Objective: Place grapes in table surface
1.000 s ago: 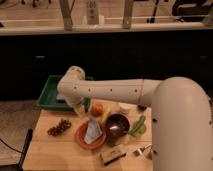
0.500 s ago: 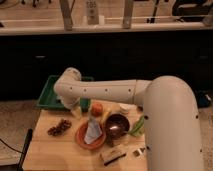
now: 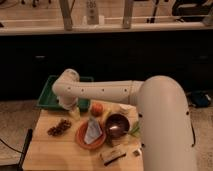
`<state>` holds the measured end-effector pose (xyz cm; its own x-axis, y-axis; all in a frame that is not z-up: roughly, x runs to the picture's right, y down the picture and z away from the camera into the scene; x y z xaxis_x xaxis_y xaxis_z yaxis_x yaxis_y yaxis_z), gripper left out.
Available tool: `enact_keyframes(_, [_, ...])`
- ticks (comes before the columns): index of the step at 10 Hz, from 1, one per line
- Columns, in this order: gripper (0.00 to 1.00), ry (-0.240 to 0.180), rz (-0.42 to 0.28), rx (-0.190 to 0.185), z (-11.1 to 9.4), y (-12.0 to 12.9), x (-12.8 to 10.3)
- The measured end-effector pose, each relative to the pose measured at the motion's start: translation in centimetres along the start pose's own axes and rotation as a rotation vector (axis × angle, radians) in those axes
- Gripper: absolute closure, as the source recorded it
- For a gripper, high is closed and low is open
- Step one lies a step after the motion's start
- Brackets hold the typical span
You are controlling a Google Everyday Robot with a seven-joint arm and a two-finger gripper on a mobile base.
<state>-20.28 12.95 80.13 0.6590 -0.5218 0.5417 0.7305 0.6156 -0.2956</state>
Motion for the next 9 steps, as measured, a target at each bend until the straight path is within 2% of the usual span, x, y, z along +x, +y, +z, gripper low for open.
enact_keyframes(9, [0.20,-0.047,-0.037,-0.023,3.1,0.1,-0.8])
